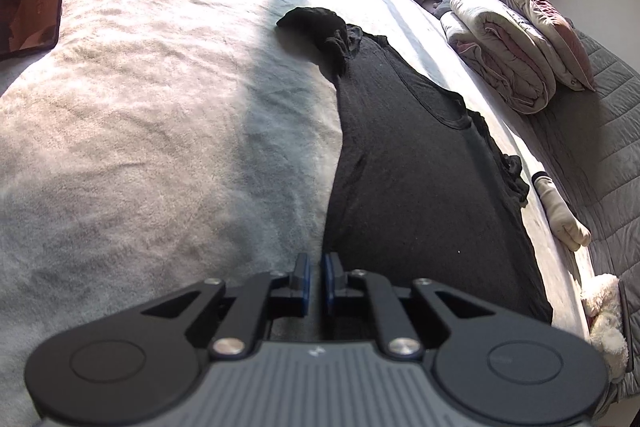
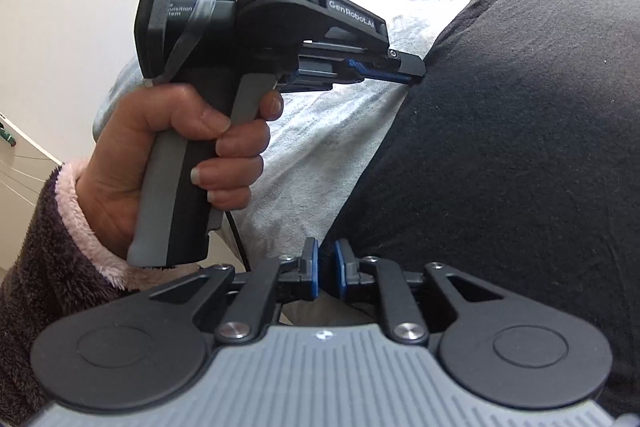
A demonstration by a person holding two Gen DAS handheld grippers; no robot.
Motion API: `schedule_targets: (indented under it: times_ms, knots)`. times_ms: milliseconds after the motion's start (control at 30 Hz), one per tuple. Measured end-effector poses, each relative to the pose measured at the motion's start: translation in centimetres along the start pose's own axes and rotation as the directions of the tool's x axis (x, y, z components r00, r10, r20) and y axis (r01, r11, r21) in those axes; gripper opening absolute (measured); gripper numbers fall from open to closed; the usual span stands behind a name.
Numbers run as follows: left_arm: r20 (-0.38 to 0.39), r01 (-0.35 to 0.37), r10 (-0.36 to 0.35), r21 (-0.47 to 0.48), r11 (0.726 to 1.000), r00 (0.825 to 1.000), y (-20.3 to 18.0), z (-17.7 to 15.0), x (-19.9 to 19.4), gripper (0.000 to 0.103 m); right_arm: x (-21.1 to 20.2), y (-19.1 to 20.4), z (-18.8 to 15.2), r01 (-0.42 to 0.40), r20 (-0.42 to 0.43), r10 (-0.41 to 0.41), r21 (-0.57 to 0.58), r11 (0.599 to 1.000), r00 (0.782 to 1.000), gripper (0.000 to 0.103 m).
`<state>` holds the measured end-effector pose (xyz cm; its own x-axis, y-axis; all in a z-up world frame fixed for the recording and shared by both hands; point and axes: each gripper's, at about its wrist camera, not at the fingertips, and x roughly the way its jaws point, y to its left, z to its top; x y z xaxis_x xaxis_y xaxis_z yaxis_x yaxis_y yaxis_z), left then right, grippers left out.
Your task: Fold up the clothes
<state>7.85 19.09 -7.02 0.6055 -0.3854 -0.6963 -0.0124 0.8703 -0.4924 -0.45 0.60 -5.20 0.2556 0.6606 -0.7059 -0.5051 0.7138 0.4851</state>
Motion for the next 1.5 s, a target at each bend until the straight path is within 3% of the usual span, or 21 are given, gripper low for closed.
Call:
schedule_targets:
  times_ms: [33, 67, 100, 300, 433, 633, 900, 1000, 1067, 1167, 1300, 1333, 1400, 1500]
  knots:
    - [0.011, 0.0, 0.0, -0.004, 1.0, 1.0, 0.0, 0.1, -0.3, 0.025, -0.5, -0.2, 0.2, 0.002, 0.007, -0.002, -0.001, 1.0, 1.0, 0.03]
    - [0.018, 0.004, -0.004, -0.015, 1.0, 1.0, 0.1, 0.3, -0.6, 0.033, -1.0, -0.5, 0.4, 0.008, 0.016, -0.008, -0.001, 1.0, 1.0, 0.05]
    - [0.024, 0.007, -0.007, -0.025, 1.0, 1.0, 0.2, 0.4, -0.8, 0.034, -1.3, -0.9, 0.7, 0.017, 0.024, -0.017, -0.002, 1.0, 1.0, 0.056]
    - [0.046, 0.011, -0.007, -0.103, 0.995, 0.999, 0.5, 3.8, 0.2, 0.041, -3.0, -4.1, 3.7, 0.078, 0.063, -0.077, -0.007, 0.997, 0.995, 0.056]
    - [0.055, 0.01, -0.001, -0.158, 0.987, 0.999, 0.6, 6.8, 1.7, 0.058, -2.7, -6.6, 7.7, 0.122, 0.102, -0.122, 0.003, 0.992, 0.987, 0.056]
    - [0.092, 0.051, -0.025, -0.29, 0.956, 0.995, 1.5, 11.3, 5.5, 0.058, -1.3, -9.8, 14.3, 0.18, 0.168, -0.179, 0.009, 0.984, 0.969, 0.056]
    - [0.177, 0.163, -0.083, -0.505, 0.848, 0.981, 3.3, 16.6, 12.5, 0.053, 1.9, -15.3, 22.9, 0.192, 0.233, -0.207, 0.086, 0.978, 0.95, 0.056]
    - [0.221, 0.173, -0.061, -0.531, 0.83, 0.973, 3.7, 17.4, 14.1, 0.046, 3.1, -17.2, 25.5, 0.178, 0.281, -0.208, 0.126, 0.976, 0.937, 0.056]
    - [0.263, 0.191, -0.053, -0.533, 0.824, 0.963, 4.0, 17.8, 14.8, 0.041, 4.3, -18.4, 27.2, 0.163, 0.317, -0.206, 0.155, 0.974, 0.926, 0.046]
    - [0.316, 0.211, -0.044, -0.516, 0.83, 0.948, 4.2, 18.0, 15.6, 0.028, 6.3, -19.8, 29.4, 0.143, 0.34, -0.198, 0.179, 0.973, 0.919, 0.033]
    - [0.417, 0.266, -0.057, -0.463, 0.846, 0.907, 4.9, 16.3, 16.2, 0.009, 8.3, -20.8, 31.6, 0.119, 0.312, -0.166, 0.163, 0.979, 0.935, 0.033]
    - [0.402, 0.253, -0.051, -0.468, 0.847, 0.914, 5.0, 16.5, 16.3, 0.006, 8.7, -20.9, 32.1, 0.12, 0.299, -0.161, 0.152, 0.981, 0.941, 0.033]
    - [0.417, 0.262, -0.064, -0.44, 0.859, 0.907, 4.9, 16.6, 15.8, 0.005, 9.3, -21.4, 33.3, 0.111, 0.272, -0.15, 0.154, 0.982, 0.951, 0.033]
    - [0.398, 0.169, -0.005, -0.379, 0.91, 0.918, 4.1, 16.9, 15.4, 0.005, 10.4, -22.1, 35.2, 0.066, 0.196, -0.106, 0.202, 0.977, 0.975, 0.035]
